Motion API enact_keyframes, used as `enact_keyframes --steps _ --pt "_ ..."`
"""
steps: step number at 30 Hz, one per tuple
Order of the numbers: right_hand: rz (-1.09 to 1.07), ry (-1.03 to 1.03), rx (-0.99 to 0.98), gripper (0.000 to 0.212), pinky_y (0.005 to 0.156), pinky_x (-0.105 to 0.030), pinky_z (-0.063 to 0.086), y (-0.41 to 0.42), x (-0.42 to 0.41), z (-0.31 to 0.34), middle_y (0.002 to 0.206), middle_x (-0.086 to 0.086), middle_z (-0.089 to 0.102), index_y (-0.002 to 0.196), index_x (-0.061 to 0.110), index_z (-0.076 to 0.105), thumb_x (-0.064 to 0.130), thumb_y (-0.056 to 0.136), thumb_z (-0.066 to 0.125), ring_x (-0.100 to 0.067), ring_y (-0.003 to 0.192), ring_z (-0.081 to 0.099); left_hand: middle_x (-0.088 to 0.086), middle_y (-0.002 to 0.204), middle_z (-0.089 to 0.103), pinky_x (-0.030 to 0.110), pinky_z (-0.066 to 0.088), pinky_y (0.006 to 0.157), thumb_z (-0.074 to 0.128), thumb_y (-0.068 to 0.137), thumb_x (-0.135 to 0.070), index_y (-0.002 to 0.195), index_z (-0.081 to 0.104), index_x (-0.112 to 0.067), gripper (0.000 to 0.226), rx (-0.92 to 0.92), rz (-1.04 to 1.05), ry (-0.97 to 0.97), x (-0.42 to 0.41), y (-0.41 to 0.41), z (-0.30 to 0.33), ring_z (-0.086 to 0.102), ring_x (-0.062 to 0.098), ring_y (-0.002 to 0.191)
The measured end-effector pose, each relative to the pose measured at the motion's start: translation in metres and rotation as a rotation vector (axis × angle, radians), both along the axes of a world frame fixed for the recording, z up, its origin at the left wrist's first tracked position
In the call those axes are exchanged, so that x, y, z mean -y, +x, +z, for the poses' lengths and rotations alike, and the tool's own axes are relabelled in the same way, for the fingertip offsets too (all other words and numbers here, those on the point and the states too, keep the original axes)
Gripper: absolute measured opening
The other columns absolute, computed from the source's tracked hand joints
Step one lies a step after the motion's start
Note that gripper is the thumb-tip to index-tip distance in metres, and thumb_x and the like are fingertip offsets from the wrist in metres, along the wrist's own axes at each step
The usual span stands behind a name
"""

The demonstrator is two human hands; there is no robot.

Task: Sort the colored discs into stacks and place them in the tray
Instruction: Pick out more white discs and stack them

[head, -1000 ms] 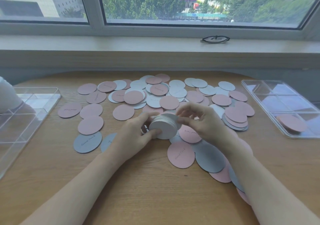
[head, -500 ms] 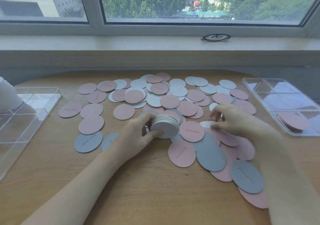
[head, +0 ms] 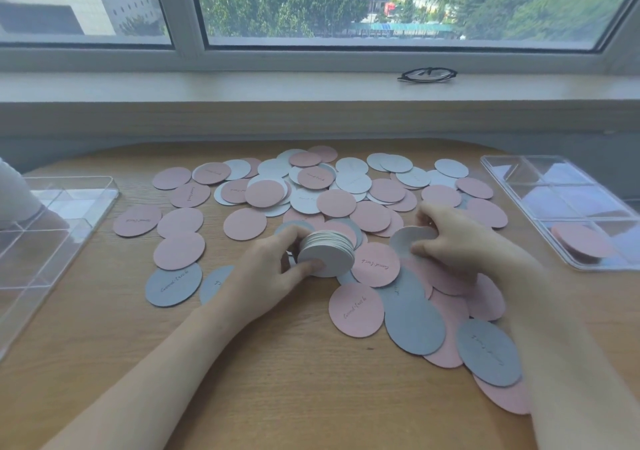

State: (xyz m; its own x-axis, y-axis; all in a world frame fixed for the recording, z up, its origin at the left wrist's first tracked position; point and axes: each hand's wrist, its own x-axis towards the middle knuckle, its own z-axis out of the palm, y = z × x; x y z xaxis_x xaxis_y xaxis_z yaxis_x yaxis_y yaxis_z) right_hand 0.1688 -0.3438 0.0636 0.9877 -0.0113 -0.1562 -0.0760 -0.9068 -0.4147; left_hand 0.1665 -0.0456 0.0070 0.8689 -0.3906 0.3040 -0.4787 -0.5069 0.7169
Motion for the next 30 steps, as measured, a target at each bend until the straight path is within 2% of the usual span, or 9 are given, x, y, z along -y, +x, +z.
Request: enact_keyframes --steps 8,13,16,19,21,23,25,27,30 --pt "-0.047 0.472 0.395 0.018 0.071 -0.029 0.048 0.003 -0.015 -0.005 0.087 0.001 0.071 0.088 0.019 0.060 0.009 0.084 0.073 -0.013 0.075 0.061 -0.010 0.092 0.068 0.041 0.051 0.074 0.075 0.088 -0.030 0.104 0.062 -0.030 0.020 0.000 -0.021 -0.021 -0.001 0.003 -0.002 0.063 0.018 0.080" --pt "0.042 0.738 0.391 0.025 0.081 -0.034 0.055 0.000 -0.040 -0.015 0.090 0.000 0.074 0.093 0.019 0.065 -0.005 0.085 0.069 -0.014 0.086 0.069 -0.010 0.095 0.070 0.041 0.052 0.076 0.075 0.088 -0.027 0.108 0.063 -0.029 0.023 -0.026 -0.023 -0.033 -0.001 0.002 -0.002 0.065 0.018 0.083" --pt "0.098 0.820 0.327 0.020 0.082 -0.038 0.057 -0.002 -0.055 -0.022 0.095 -0.006 0.075 0.103 0.010 0.067 -0.005 0.090 0.065 -0.018 0.087 0.070 -0.012 0.097 0.072 0.034 0.051 0.076 0.076 0.087 -0.026 0.117 0.061 -0.028 0.033 -0.046 0.001 -0.052 0.000 0.002 -0.002 0.065 0.014 0.079" --pt "0.196 0.807 0.260 0.016 0.084 -0.040 0.056 -0.005 -0.064 -0.025 0.094 -0.013 0.073 0.105 0.005 0.067 -0.004 0.094 0.059 -0.027 0.085 0.068 -0.010 0.096 0.071 0.018 0.045 0.070 0.073 0.089 -0.027 0.133 0.056 -0.031 0.048 -0.031 0.017 -0.024 0.001 0.000 -0.001 0.057 0.005 0.065" --pt "0.262 0.775 0.195 0.018 0.087 -0.035 0.053 -0.007 -0.068 -0.028 0.097 -0.007 0.073 0.107 0.010 0.068 0.002 0.099 0.055 -0.019 0.090 0.068 -0.010 0.097 0.069 0.020 0.047 0.073 0.072 0.090 -0.030 0.134 0.057 -0.034 0.047 0.001 0.008 0.012 0.001 0.001 0.000 0.061 0.007 0.076" --pt "0.320 0.708 0.129 0.022 0.093 -0.030 0.049 -0.008 -0.070 -0.030 0.103 0.005 0.072 0.116 0.024 0.067 0.020 0.104 0.049 -0.009 0.099 0.065 -0.012 0.095 0.068 0.026 0.049 0.073 0.072 0.089 -0.029 0.122 0.063 -0.032 0.035 0.024 -0.002 0.009 0.000 0.002 -0.001 0.062 0.012 0.086" --pt "0.347 0.569 0.116 0.035 0.103 -0.022 0.042 -0.007 -0.071 -0.031 0.127 0.007 0.065 0.136 0.035 0.054 0.042 0.103 0.043 -0.008 0.114 0.058 -0.013 0.091 0.066 0.026 0.048 0.071 0.074 0.088 -0.028 0.113 0.065 -0.029 0.027 0.032 0.014 -0.012 0.001 0.002 0.000 0.061 0.012 0.086" --pt "0.373 0.435 0.144 0.059 0.110 -0.013 0.027 -0.006 -0.073 -0.031 0.149 0.015 0.043 0.151 0.034 0.033 0.058 0.098 0.037 -0.001 0.131 0.040 -0.014 0.091 0.066 0.027 0.048 0.072 0.075 0.087 -0.028 0.112 0.066 -0.029 0.026 0.037 0.027 -0.016 0.002 0.001 0.000 0.061 0.011 0.085" --pt "0.471 0.252 0.154 0.085 0.117 -0.029 0.015 -0.005 -0.079 -0.037 0.159 0.016 0.027 0.157 0.036 0.008 0.077 0.086 0.030 -0.006 0.145 0.020 -0.016 0.094 0.067 0.028 0.049 0.072 0.073 0.088 -0.033 0.120 0.064 -0.030 0.033 0.042 0.019 -0.012 0.002 0.000 0.001 0.063 0.012 0.083"
